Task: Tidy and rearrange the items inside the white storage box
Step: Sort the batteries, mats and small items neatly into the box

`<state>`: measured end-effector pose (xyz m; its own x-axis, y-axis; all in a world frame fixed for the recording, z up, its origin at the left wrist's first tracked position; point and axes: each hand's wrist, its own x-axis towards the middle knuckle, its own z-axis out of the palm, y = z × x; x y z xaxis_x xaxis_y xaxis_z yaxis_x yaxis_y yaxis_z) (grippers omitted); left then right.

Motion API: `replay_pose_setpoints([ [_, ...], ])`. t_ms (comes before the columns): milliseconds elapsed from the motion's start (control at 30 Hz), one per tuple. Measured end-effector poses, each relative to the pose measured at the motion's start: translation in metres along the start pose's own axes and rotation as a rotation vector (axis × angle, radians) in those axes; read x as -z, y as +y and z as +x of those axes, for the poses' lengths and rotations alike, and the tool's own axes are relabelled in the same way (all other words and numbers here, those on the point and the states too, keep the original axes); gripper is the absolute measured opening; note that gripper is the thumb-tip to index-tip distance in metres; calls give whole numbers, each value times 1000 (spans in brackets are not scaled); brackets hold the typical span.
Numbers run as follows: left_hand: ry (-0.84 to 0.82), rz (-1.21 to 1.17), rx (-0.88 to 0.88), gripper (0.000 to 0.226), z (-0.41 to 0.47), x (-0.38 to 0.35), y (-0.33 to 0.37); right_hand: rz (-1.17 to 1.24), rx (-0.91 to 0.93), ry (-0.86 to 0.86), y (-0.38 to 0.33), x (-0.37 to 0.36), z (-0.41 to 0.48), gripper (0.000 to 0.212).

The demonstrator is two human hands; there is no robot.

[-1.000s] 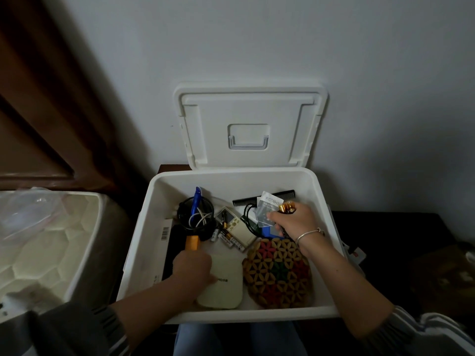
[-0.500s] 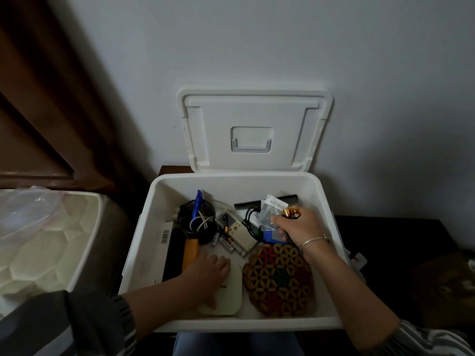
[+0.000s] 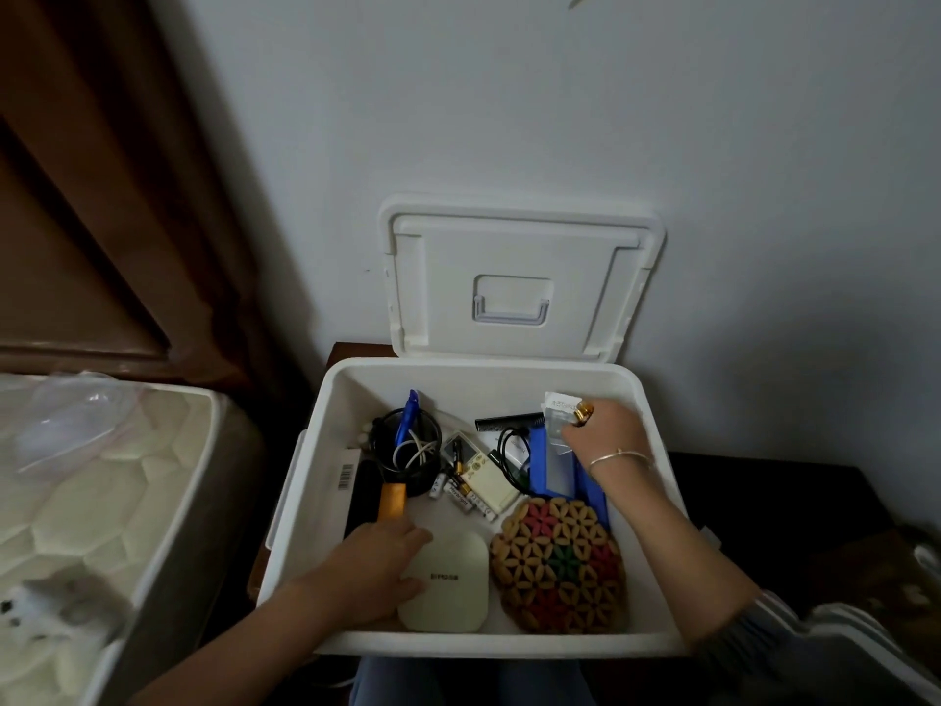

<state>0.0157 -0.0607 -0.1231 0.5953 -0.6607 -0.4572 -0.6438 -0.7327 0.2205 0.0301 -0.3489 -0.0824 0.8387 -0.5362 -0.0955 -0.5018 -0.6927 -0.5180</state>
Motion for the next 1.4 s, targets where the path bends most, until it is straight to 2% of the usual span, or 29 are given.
replay_pose_setpoints([
  [100,-18,-44,27,57,-6,-1,-1,-195,-6,-60,-4,-4,8,7],
  [167,-14,-129,64,57,-5,1,0,-218,-6,-55,-1,-5,9,10],
  [233,21,-263,111,55,-1,4,5,-188,29,11,4,-2,5,5],
  [333,47,-531,237,51,19,11,18,-50,153,196,11,3,-5,13],
  [433,33,-856,417,20,56,19,39,221,211,369,18,9,-16,11],
  [467,47,-947,480,17,69,20,47,268,227,388,19,9,-18,11],
  [567,103,-1058,642,31,104,20,67,343,292,376,21,5,-19,11],
  [733,176,-1001,884,46,135,14,81,486,261,362,21,-3,-16,14],
  [833,183,-930,993,71,142,17,90,528,259,375,21,-4,-15,13],
  [933,196,-928,1033,80,141,15,94,542,261,395,19,-2,-15,14],
  [1067,236,-907,1052,77,134,6,80,602,214,406,19,0,-13,14],
  [1267,144,-566,940,78,117,-15,72,615,200,407,18,3,-14,13],
  [1400,145,-454,954,63,123,-16,78,633,191,383,16,4,-17,14],
])
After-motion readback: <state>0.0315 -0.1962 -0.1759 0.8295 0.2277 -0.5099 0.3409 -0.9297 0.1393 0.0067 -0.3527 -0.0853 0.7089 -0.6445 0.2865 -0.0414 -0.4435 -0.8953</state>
